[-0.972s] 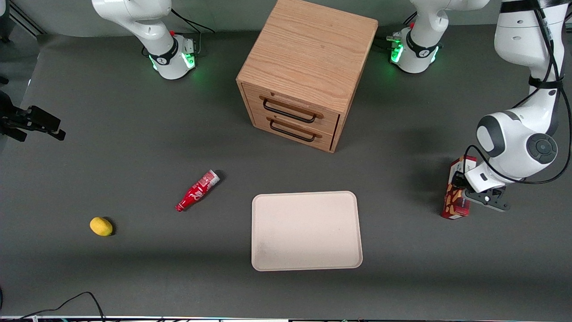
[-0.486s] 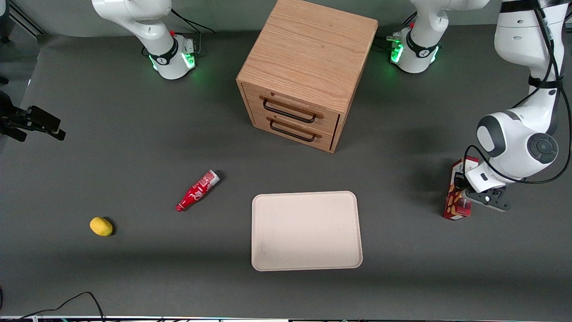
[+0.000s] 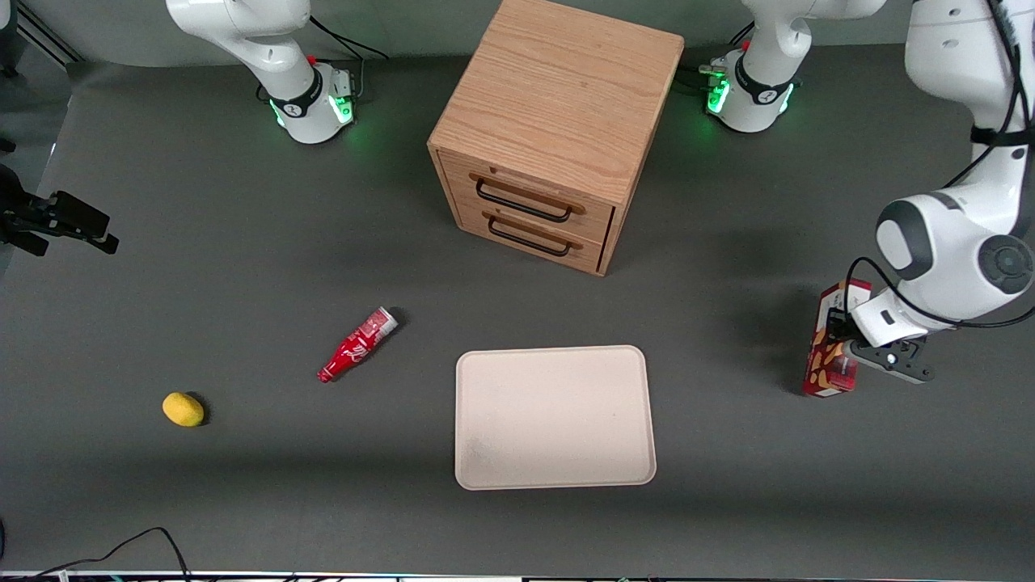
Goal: Place red cookie box on tray
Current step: 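Lift the held cookie box up off the table with the left gripper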
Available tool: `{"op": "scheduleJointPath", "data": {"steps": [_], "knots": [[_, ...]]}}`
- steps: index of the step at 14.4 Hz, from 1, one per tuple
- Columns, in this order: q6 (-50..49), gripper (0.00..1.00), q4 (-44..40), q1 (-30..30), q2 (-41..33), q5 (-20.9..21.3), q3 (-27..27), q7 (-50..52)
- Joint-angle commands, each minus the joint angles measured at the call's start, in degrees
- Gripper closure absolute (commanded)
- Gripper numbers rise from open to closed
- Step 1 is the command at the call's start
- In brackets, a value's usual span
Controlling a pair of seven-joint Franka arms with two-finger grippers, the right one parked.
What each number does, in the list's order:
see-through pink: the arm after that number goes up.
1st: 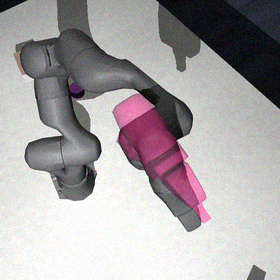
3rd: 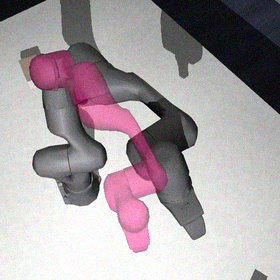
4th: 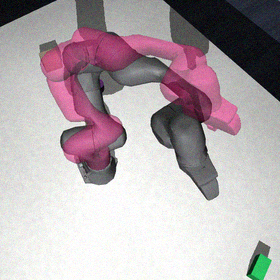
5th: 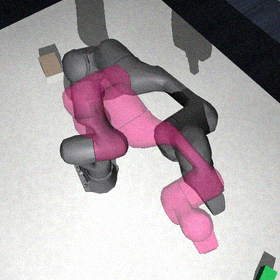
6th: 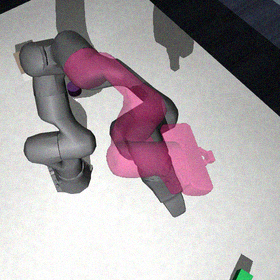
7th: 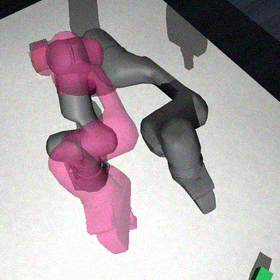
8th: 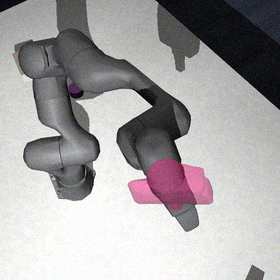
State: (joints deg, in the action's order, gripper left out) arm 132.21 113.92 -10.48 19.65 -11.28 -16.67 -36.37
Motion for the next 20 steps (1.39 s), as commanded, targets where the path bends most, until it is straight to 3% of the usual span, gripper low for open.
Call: {"op": "scheduleJointPath", "data": {"steps": [1,3,7,10,16,20], "knots": [[-12.55,1.00,-6.06,-0.95,-3.64,4.31,-2.14,0.41],[-22.47,1.00,-11.59,-1.03,-5.40,7.14,-2.05,3.39],[-43.83,1.00,-27.57,-1.30,-5.94,7.24,-1.70,6.30],[-54.05,1.00,-37.61,-2.62,-5.15,8.03,-1.52,8.06],[-55.93,1.00,-40.71,-3.32,-4.27,7.06,0.40,11.74],[-55.05,1.00,-46.23,-3.32,0.64,6.98,10.22,26.91]]}}
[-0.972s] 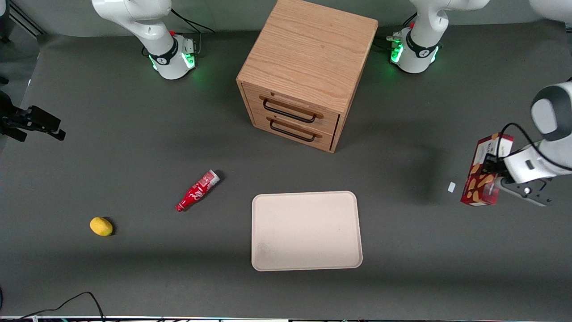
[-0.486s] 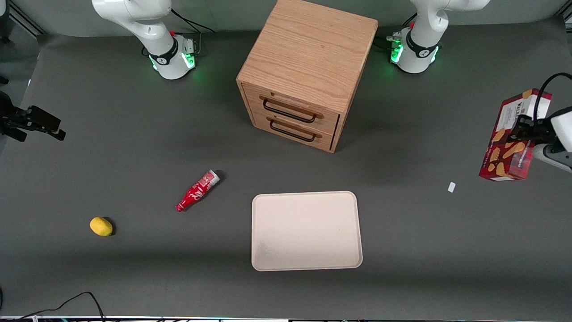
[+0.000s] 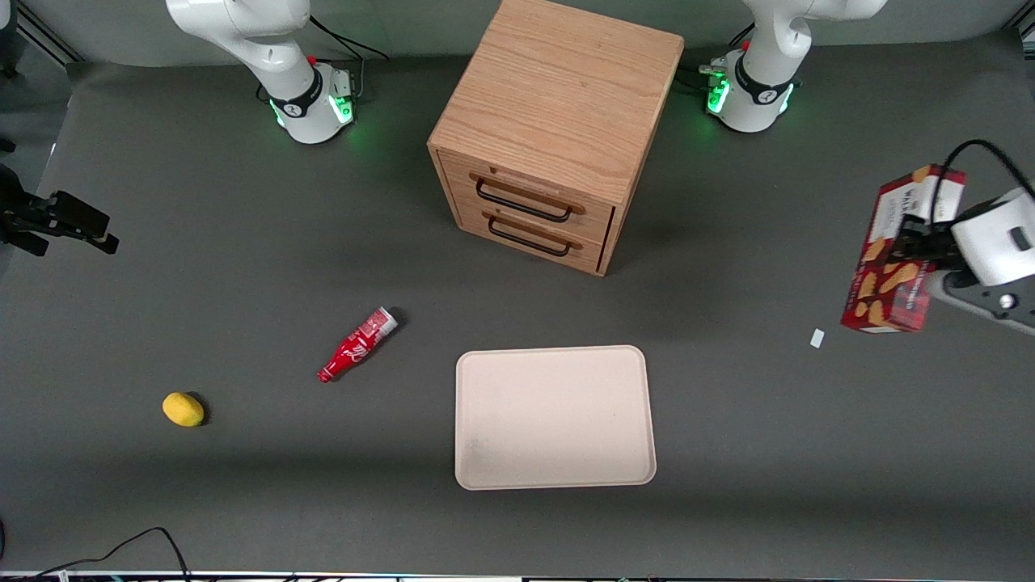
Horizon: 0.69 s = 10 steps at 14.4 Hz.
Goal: Place red cookie box on tray
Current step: 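Lift the held cookie box up off the table with the left gripper, then carry the cookie box over the white tray and lower it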
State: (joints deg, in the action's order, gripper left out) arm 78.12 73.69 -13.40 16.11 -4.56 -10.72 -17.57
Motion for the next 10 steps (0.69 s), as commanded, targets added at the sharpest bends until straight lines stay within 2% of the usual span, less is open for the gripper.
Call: {"op": "scheduleJointPath", "data": {"steps": [1,4,6,10], "knots": [[-0.17,1.00,-8.10,-0.40,6.55,0.26,7.44,13.13],[6.05,1.00,-16.53,-1.53,17.16,0.69,15.80,26.50],[12.89,1.00,-21.20,-4.86,23.94,0.78,16.26,32.66],[25.92,1.00,-22.27,-8.13,31.78,3.68,15.47,36.11]]}}
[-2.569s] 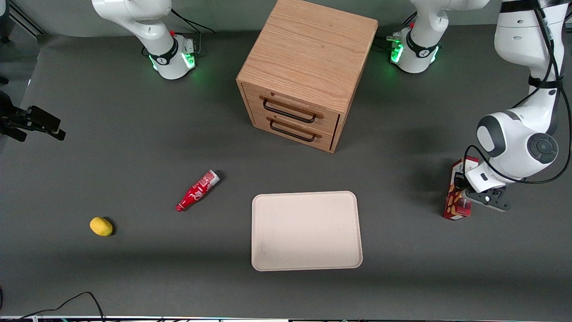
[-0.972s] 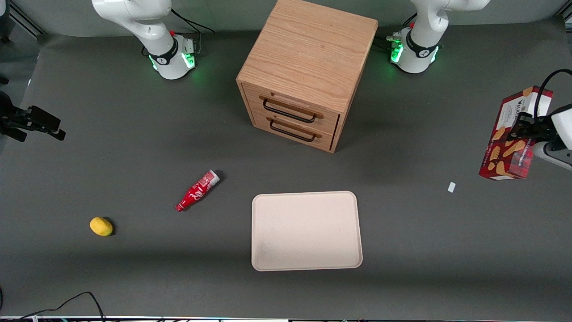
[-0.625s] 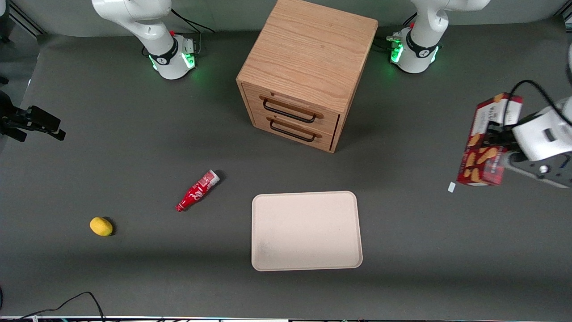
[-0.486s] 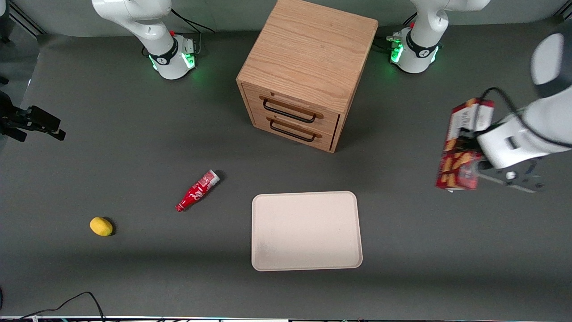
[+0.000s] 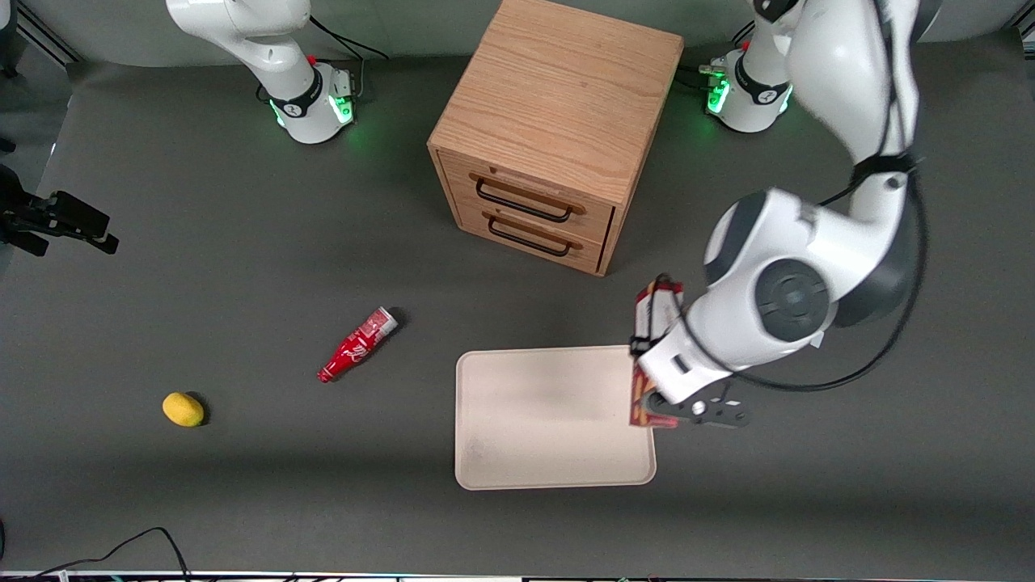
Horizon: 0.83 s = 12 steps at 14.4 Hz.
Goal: Place red cookie box on tray
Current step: 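Carry the cookie box over the white tray and lower it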
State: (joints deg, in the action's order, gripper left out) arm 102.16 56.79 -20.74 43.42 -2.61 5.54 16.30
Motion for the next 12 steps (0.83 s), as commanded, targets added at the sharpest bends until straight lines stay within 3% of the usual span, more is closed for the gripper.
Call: {"op": "scheduleJointPath", "data": {"steps": [1,4,12], "knots": [[3.38,1.00,-5.64,-1.31,5.96,2.17,-0.88,3.21],[6.20,1.00,-5.55,-1.84,9.83,6.38,-0.88,4.44],[13.06,0.97,-5.29,-2.37,14.14,7.97,-0.97,6.55]]}}
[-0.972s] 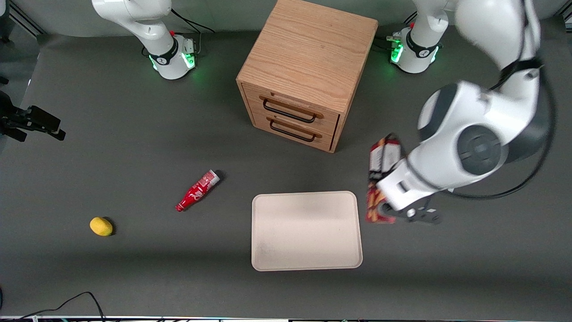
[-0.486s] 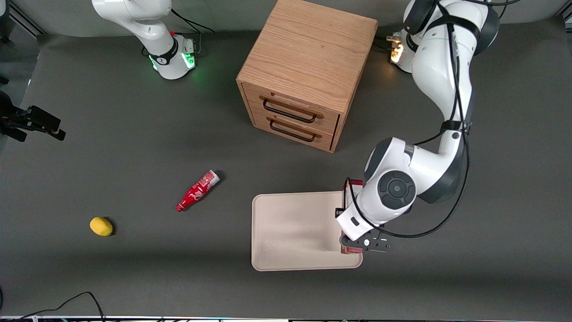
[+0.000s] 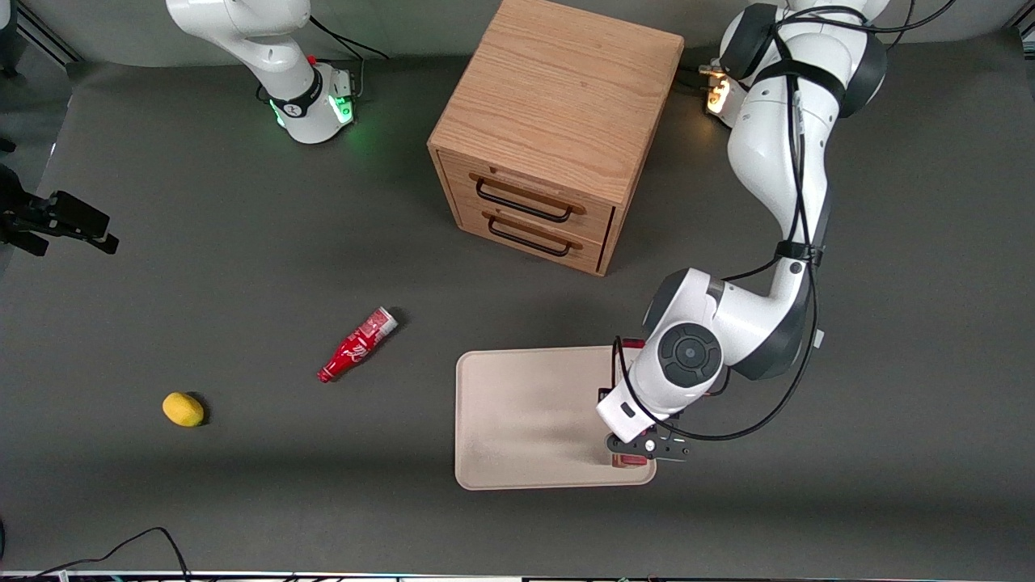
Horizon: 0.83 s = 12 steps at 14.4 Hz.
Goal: Place red cookie box on tray
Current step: 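Carry the cookie box over the white tray and lower it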
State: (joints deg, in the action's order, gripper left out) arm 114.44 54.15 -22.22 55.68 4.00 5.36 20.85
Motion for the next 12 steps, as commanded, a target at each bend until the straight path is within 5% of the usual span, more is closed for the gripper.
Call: {"op": "scheduleJointPath", "data": {"steps": [1,5,7,9,10,12], "knots": [[1.57,0.97,-2.64,-0.81,2.33,2.14,-0.79,2.00],[3.25,0.90,-2.47,-0.81,3.21,2.76,-0.87,2.09],[3.25,0.77,-2.03,-0.81,3.21,4.16,-0.87,2.18],[4.12,0.49,-1.77,-0.90,3.21,4.79,-0.87,2.18],[4.47,0.06,-1.33,-0.90,3.21,4.87,-0.87,2.18],[4.56,0.00,-1.15,-0.81,3.21,5.75,-0.87,2.18]]}}
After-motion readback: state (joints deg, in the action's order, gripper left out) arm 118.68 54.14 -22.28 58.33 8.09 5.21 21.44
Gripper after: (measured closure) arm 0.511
